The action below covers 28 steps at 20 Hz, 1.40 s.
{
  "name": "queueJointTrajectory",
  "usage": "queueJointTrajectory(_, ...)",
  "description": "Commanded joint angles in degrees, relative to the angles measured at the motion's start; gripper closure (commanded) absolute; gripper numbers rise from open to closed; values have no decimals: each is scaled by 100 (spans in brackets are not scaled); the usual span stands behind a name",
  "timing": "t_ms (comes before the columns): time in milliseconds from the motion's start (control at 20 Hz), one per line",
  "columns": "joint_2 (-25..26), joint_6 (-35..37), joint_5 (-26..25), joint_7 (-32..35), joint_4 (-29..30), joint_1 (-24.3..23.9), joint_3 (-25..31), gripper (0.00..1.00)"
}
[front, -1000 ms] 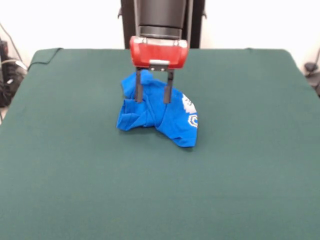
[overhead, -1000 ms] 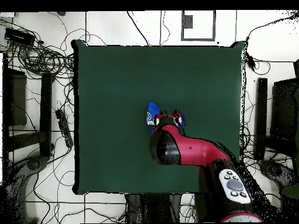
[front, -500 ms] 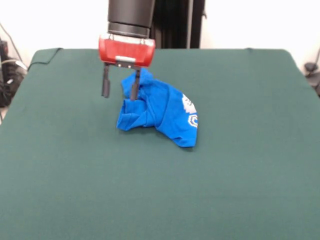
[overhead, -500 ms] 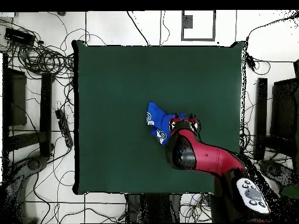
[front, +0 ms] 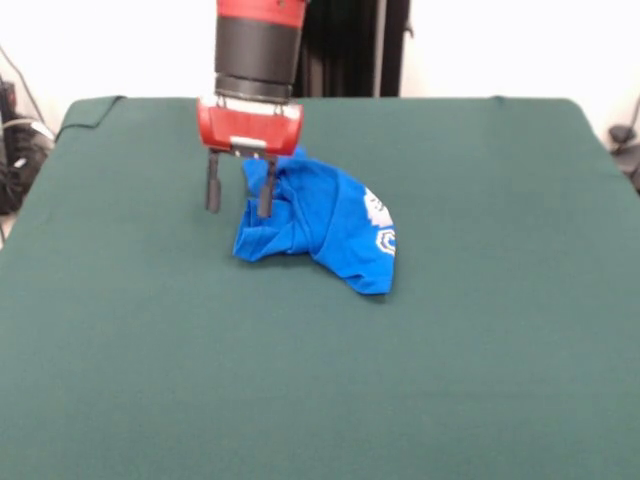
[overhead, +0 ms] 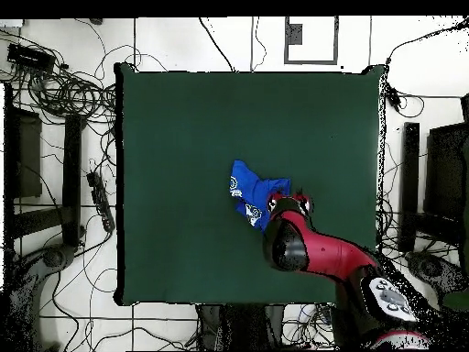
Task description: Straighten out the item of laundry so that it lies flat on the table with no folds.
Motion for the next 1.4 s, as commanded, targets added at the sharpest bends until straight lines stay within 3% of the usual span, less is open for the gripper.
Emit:
queueJointTrajectory(50, 748, -424, 308, 1454, 292, 314, 271, 0)
queueJointTrajectory(200, 757, -456, 353, 1447, 331, 360, 275, 0)
queueJointTrajectory(500, 40, 8, 396, 1386, 649, 243, 271, 0)
queueJointTrajectory(850, 130, 345, 595, 1130, 392, 398, -78, 0)
queueJointTrajectory(900, 112, 330, 640, 1127, 413, 442, -155, 100)
queueJointTrajectory(1400, 97, 333, 598, 1048, 357, 522, -199, 100)
